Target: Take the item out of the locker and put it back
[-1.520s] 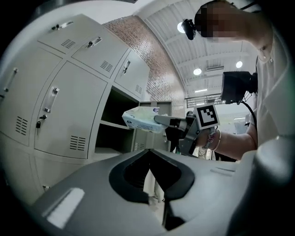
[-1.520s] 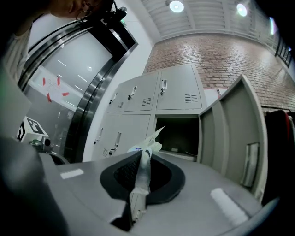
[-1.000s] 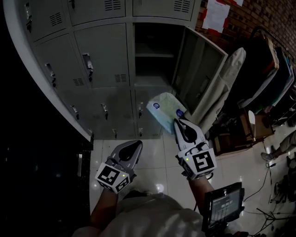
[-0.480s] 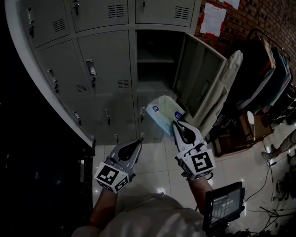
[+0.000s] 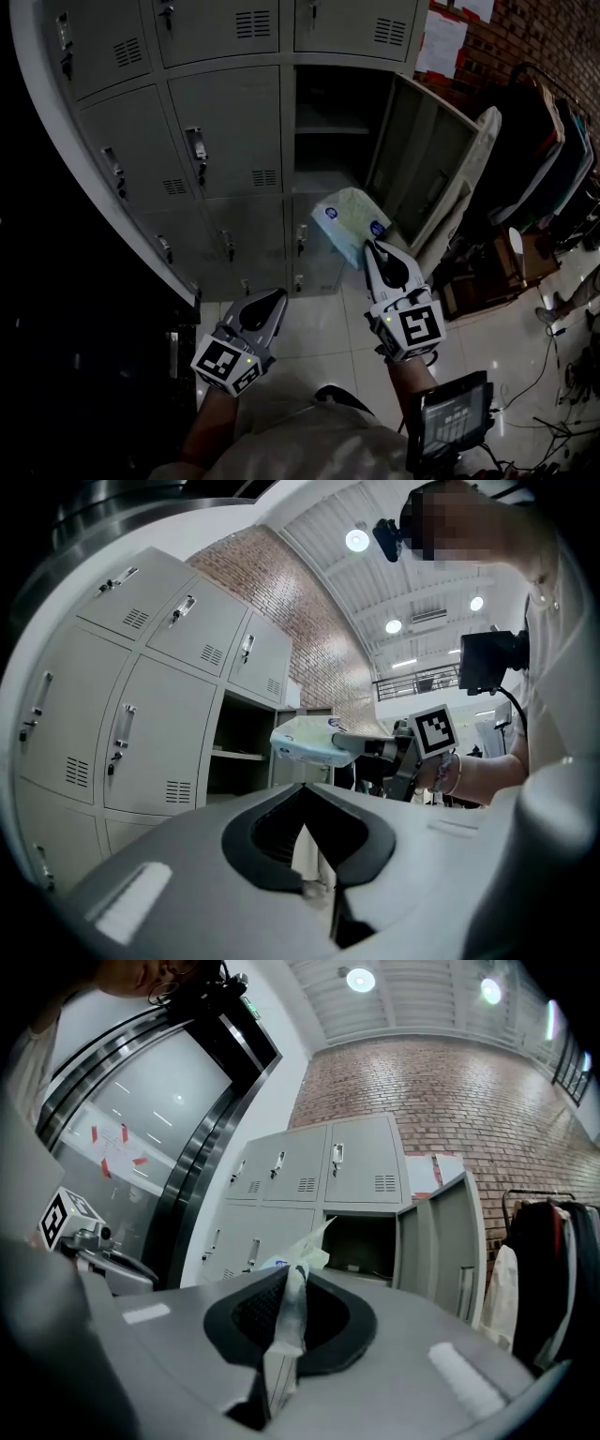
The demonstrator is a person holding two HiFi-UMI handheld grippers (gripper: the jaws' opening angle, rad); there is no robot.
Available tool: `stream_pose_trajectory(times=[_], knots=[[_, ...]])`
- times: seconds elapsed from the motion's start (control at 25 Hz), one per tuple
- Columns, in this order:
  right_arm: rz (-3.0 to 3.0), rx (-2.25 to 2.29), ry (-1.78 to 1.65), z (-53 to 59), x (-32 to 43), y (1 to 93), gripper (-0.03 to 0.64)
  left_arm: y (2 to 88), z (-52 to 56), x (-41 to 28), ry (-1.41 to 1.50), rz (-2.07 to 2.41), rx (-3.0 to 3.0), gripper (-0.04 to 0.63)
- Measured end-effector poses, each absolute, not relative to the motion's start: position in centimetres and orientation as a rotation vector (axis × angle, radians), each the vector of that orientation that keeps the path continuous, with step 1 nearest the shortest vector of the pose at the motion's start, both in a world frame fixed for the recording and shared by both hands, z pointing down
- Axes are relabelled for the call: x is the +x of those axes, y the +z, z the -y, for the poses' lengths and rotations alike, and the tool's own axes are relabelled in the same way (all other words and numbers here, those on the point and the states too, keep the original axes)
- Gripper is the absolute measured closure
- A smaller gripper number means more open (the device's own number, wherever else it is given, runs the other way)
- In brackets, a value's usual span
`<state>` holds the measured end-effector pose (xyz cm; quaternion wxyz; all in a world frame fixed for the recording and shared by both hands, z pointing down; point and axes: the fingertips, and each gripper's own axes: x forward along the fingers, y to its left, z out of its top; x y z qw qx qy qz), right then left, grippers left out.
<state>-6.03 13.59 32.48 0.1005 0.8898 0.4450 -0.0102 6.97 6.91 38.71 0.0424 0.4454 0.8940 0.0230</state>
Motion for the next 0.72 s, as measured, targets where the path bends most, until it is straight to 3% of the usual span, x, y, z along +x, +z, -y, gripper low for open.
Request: stream_pose_trajectory(times=[0.36,0.72], knots=[[-1.377,2.590,-0.051,-21.4,-5.5,33.3,0.617,40.0,-13.2,9.1,0.070,-2.716,1.369,0.595],[-1.350,2.563,-0.091,-36.6,-3.3,31.7,0.617,38.4,-26.5,9.9,0.009,-2.696,1.398,0.595]])
